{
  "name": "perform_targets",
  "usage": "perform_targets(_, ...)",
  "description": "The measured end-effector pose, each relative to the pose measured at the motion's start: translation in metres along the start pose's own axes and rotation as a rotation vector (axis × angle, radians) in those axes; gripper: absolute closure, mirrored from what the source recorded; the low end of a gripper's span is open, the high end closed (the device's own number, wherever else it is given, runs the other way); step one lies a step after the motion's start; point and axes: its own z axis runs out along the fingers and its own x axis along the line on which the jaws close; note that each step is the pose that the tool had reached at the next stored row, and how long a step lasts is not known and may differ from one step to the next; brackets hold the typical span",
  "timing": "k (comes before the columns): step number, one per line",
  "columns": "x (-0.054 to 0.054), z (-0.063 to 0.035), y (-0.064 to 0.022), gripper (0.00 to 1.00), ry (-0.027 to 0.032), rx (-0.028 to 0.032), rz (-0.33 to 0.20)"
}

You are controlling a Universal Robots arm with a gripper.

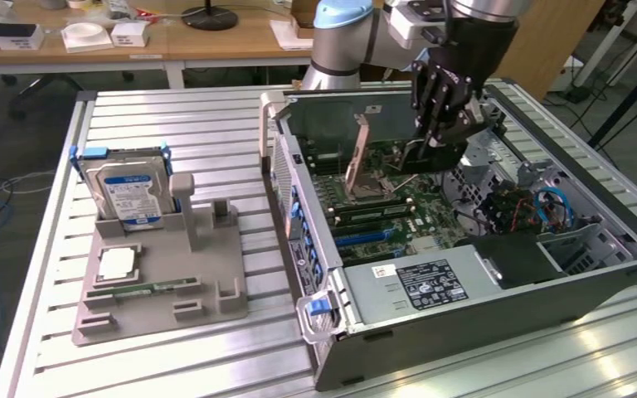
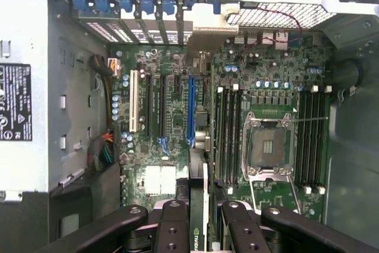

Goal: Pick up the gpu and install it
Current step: 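Insert the gpu into the slot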

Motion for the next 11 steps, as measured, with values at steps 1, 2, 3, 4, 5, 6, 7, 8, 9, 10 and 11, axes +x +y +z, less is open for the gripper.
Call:
perform_targets(1,0.000,0.0006,0.0010,0.74,0.0001,0.0000,0.003)
perform_targets(2,0.000,0.0013,0.0015,0.74,0.0000,0.0000,0.004)
perform_targets(3,0.000,0.0021,0.0018,0.74,0.0000,0.0001,0.004)
perform_targets(4,0.000,0.0030,0.0019,0.74,0.0000,0.0000,0.004)
perform_targets(5,0.000,0.0041,0.0020,0.74,0.0000,0.0001,0.003)
perform_targets(6,0.000,0.0053,0.0024,0.74,-0.0001,0.0001,0.004)
perform_targets(7,0.000,0.0068,0.0029,0.74,0.0000,0.0001,0.004)
perform_targets(8,0.000,0.0082,0.0034,0.74,0.0000,0.0001,0.004)
perform_targets(9,0.000,0.0098,0.0041,0.74,0.0000,0.0001,0.004)
perform_targets(10,0.000,0.0115,0.0050,0.74,0.0000,0.0001,0.004)
perform_targets(11,0.001,0.0133,0.0058,0.74,-0.0001,0.0002,0.004)
